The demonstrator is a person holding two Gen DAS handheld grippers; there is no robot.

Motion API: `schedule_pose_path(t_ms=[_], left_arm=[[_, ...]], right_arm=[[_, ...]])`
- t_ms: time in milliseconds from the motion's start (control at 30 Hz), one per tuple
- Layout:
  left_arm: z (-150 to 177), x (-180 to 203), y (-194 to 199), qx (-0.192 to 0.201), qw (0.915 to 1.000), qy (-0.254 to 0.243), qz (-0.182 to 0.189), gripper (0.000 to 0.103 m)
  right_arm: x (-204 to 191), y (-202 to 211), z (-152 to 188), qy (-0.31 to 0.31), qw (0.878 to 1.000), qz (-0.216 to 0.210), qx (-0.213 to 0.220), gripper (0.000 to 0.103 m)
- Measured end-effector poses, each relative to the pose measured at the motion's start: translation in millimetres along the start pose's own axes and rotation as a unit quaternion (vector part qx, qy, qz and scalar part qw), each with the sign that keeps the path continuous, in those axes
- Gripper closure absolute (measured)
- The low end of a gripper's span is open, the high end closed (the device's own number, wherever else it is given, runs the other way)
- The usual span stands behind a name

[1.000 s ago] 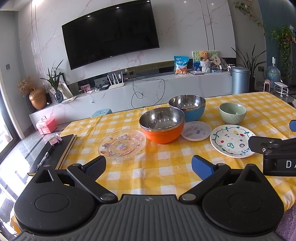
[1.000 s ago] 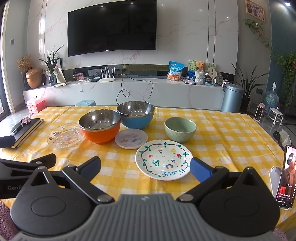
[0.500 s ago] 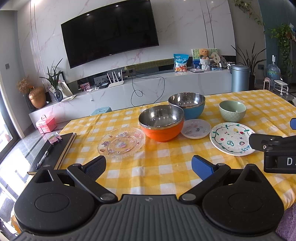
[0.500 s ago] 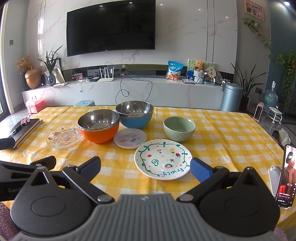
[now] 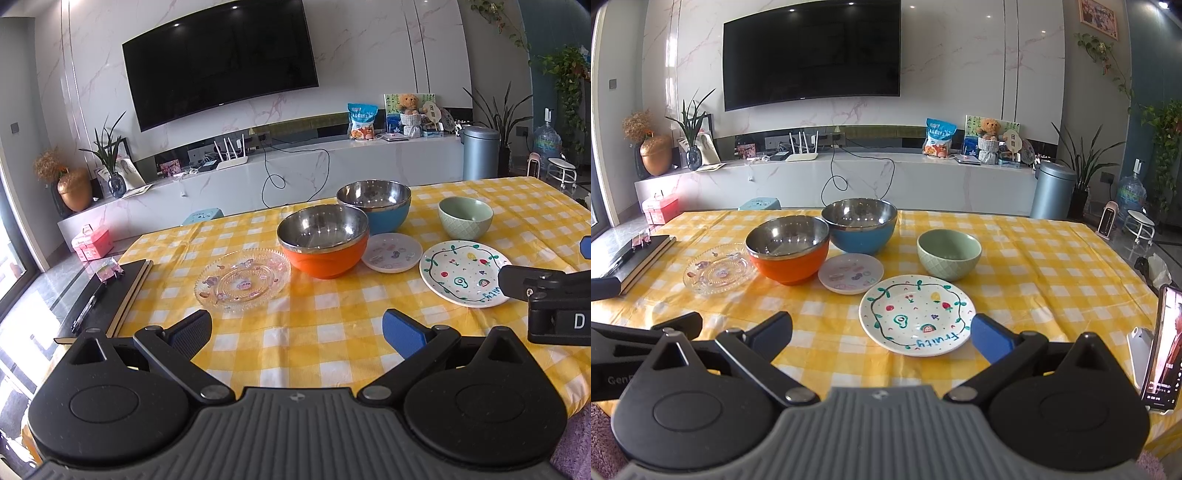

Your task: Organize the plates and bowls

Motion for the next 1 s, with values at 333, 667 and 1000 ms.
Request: schedule_pose_path(t_ms=[333,667,1000], left_arm=[[1.1,0.0,-0.8,-0.001,1.0,0.0,0.0,0.0],[2.0,0.2,-0.9,-0.002,1.0,0.0,0.0,0.0],[6.9,3.6,-4.9,-0.008,1.0,-0.002,0.0,0.0]], right_arm=[[0.9,-2.3,1.0,-0.004,1.0,0.0,-0.003,0.002],[1.0,-3.1,1.2,-0.004,1.0,0.0,-0.003,0.002],[0.8,-4.8,2.6,-0.004,1.0,-0.001,-0.005,0.002]])
Point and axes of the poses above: each gripper's, at about its wrist camera, not at the fingertips, and y roughly against the way its jaws point, x to its right, z to its underside, the point moved 3 cm from there along -y, roughly the way its jaws point, and after that the axes turned 8 degrees about -x, right-handed, at the moved point
